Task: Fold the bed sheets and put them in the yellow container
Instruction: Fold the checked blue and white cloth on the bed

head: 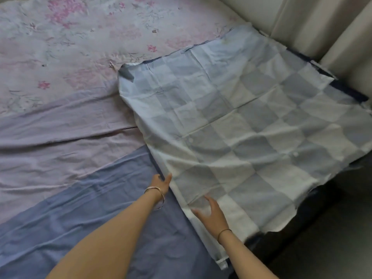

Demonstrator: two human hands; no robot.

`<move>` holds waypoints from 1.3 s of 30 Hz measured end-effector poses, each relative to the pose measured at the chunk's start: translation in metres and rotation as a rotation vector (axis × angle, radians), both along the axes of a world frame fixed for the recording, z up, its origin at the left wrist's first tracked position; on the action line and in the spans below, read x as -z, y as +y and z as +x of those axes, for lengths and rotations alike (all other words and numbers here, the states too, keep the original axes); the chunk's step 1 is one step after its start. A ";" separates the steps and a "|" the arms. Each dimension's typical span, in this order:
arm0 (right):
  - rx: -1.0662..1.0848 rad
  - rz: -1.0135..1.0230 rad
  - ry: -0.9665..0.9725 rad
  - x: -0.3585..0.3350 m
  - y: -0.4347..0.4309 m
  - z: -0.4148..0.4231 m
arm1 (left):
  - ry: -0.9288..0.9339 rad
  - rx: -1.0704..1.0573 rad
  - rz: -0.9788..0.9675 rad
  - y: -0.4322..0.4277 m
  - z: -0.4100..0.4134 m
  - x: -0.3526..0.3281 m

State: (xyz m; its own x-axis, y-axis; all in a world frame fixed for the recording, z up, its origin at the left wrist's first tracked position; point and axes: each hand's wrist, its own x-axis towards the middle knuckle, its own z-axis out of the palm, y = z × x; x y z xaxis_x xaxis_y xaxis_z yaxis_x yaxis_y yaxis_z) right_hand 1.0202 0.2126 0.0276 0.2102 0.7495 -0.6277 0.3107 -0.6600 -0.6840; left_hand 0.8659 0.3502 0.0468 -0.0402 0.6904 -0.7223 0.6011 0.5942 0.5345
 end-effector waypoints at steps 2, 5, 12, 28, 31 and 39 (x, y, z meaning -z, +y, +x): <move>0.044 -0.041 -0.002 0.010 -0.018 -0.006 | -0.019 -0.010 -0.024 -0.011 0.008 0.007; 0.107 -0.026 -0.022 0.019 -0.032 -0.018 | -0.031 0.001 -0.059 -0.019 0.020 0.020; -0.219 0.096 -0.452 0.055 -0.051 -0.032 | 0.043 -0.193 0.039 -0.020 0.025 0.065; -0.286 0.210 -0.636 0.044 -0.073 -0.056 | -0.258 -0.057 0.593 -0.044 -0.018 0.099; -0.244 0.255 -0.454 0.031 -0.075 -0.086 | -0.249 0.000 0.613 -0.041 -0.054 0.094; -0.299 0.309 -0.089 0.032 -0.026 -0.246 | -0.088 0.037 0.614 0.009 -0.183 0.072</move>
State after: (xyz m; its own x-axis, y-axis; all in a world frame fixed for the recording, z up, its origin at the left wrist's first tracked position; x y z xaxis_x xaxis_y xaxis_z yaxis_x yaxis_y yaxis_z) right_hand 0.7743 0.1869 -0.0047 -0.0013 0.9353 -0.3539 0.5241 -0.3008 -0.7968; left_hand 0.6828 0.3592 -0.0252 0.0335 0.9807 -0.1927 0.5537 0.1423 0.8204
